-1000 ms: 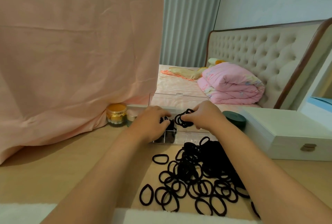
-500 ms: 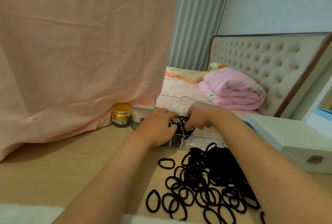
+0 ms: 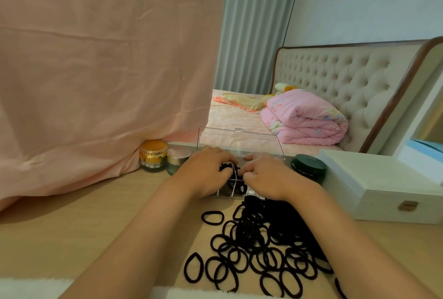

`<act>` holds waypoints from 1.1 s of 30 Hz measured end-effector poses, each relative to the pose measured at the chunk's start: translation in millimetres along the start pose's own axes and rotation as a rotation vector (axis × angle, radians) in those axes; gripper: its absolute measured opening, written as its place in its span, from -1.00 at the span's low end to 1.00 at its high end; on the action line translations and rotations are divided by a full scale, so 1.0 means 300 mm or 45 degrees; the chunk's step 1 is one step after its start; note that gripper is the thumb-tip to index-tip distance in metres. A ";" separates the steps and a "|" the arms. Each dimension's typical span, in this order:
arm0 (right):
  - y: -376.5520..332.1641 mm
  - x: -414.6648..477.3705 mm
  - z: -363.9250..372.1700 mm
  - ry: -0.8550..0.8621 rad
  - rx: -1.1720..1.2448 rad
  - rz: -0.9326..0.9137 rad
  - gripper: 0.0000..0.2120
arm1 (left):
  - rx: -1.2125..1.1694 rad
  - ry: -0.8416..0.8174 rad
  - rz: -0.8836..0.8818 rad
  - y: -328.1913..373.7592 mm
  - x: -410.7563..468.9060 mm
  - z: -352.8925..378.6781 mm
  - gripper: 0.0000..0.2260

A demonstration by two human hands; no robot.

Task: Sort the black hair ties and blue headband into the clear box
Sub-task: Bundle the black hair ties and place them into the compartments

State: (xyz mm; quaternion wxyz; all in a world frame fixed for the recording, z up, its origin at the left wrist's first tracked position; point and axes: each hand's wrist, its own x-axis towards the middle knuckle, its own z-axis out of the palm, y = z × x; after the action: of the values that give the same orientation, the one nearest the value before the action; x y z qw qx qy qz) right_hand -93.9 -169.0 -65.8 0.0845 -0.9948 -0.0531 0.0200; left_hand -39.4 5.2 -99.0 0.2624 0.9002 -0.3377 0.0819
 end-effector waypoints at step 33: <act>-0.060 -0.254 -0.007 -0.283 -0.059 -0.085 -0.48 | 0.026 -0.681 -0.200 0.175 -0.254 -0.153 -0.65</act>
State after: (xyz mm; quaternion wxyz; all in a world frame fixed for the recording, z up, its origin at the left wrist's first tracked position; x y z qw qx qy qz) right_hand -171.2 -160.0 -58.4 0.0556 -0.9858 -0.0958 0.1260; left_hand -130.2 39.2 -62.9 0.1606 0.9159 -0.3232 -0.1758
